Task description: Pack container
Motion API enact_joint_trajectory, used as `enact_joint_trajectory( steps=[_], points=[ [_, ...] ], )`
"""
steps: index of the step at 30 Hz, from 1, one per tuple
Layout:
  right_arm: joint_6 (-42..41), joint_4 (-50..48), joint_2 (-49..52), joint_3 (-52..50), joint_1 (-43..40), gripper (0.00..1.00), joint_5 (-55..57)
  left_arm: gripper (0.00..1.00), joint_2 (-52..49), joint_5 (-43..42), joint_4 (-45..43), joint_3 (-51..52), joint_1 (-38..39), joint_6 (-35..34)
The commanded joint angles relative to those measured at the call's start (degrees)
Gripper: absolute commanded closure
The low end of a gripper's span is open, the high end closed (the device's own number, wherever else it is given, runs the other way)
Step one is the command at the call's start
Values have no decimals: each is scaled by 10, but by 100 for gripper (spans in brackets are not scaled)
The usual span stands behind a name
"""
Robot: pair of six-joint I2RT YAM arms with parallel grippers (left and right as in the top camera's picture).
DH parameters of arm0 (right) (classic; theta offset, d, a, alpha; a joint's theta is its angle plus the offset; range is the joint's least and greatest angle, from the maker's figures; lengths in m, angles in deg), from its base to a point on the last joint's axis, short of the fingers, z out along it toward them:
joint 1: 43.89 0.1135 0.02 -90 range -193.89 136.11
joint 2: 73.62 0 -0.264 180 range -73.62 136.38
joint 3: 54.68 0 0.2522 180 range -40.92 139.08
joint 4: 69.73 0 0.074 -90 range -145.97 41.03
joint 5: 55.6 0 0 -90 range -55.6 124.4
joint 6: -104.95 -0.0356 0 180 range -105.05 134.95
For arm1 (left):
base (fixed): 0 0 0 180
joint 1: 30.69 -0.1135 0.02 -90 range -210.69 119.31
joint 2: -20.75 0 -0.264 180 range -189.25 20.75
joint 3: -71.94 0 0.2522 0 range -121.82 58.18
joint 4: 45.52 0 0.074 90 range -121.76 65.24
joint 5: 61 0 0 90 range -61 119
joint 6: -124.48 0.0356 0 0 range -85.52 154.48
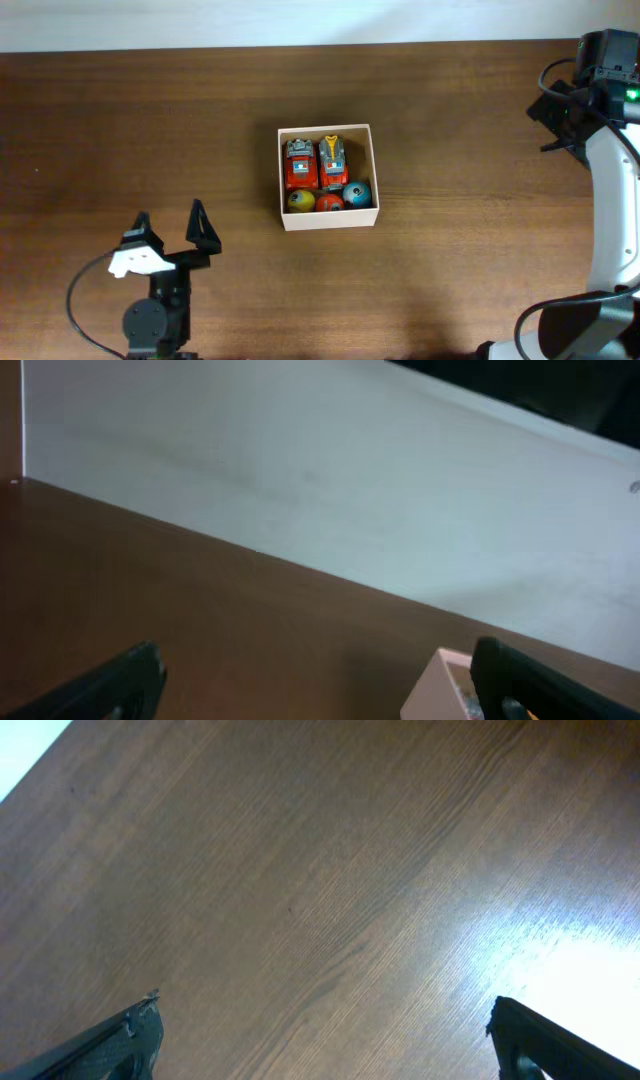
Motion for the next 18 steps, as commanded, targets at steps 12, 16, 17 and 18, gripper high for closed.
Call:
enact_joint_trajectory(
  steps=[12,16,17,18],
  points=[
    [-4,0,-10,10,-2,1,1,1,108,-51,120,46,-3,113],
    [-4,0,-10,10,-2,1,1,1,141,-51,190,46,-3,139],
    [-4,0,-10,10,-2,1,1,1,148,-52,202,46,-3,148],
    [-4,0,-10,10,-2,1,1,1,153,-60,200,46,-3,168]
  ],
)
